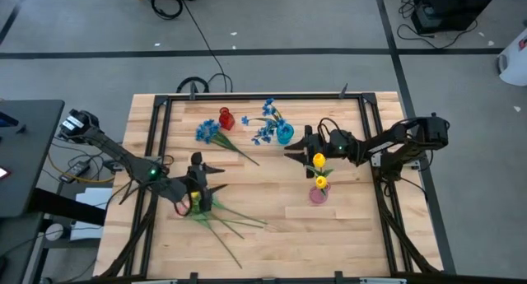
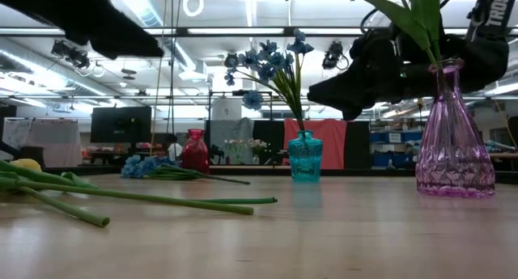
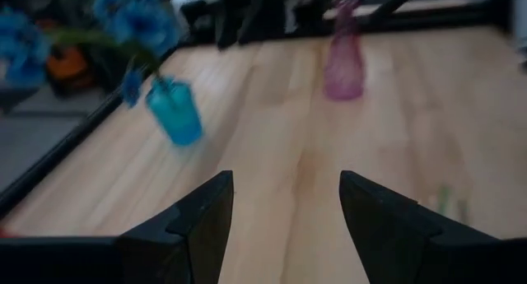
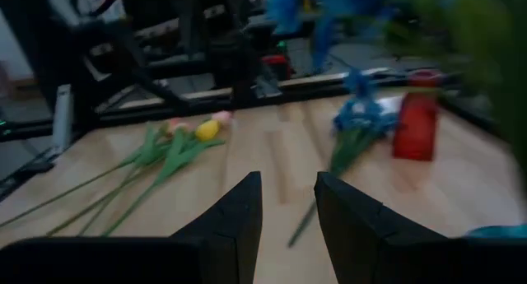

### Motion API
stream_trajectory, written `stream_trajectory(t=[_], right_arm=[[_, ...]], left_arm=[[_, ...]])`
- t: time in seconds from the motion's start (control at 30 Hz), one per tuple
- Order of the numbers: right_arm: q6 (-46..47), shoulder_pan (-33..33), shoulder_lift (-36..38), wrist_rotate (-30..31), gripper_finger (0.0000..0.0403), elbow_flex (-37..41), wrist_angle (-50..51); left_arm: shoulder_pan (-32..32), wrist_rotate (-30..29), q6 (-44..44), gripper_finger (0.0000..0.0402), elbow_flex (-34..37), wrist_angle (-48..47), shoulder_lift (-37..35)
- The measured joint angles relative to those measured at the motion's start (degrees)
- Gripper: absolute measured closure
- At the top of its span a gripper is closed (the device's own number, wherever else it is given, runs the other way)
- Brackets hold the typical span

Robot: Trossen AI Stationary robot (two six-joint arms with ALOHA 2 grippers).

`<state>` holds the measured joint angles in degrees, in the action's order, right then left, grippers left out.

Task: Sort flowers into vase by color
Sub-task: Put the blue flower into the blue flower vase

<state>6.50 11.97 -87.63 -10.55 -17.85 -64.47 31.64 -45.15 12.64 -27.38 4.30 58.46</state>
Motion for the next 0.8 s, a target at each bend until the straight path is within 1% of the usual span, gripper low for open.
stream_trajectory(t=[0.17, 0.43, 0.6, 0.7, 0.8], right_arm=[[-0.10, 2.52, 2.14, -0.68, 0.0275, 0.00, 1.09], [-0.42, 4.55, 6.78, -1.53, 0.0275, 1.84, 1.07], [-0.66, 5.28, 8.53, -1.31, 0.0275, 4.23, -0.24], [-0.57, 5.98, 8.56, -1.27, 0.0275, 6.12, -2.55], [-0.16, 6.41, 8.56, -1.14, 0.0275, 7.39, -5.71]], left_arm=[[-4.81, 4.23, 3.47, 0.0172, 0.00, -4.45, 0.04], [-11.03, 9.61, 3.59, 0.0172, 0.00, -5.82, 0.97], [-14.96, 11.88, 2.80, 0.0172, -0.02, -5.58, 4.96], [-17.97, 14.62, 2.38, 0.0172, -0.02, -4.56, 8.15], [-20.96, 17.53, 0.20, 0.0172, -0.01, -2.77, 10.99]])
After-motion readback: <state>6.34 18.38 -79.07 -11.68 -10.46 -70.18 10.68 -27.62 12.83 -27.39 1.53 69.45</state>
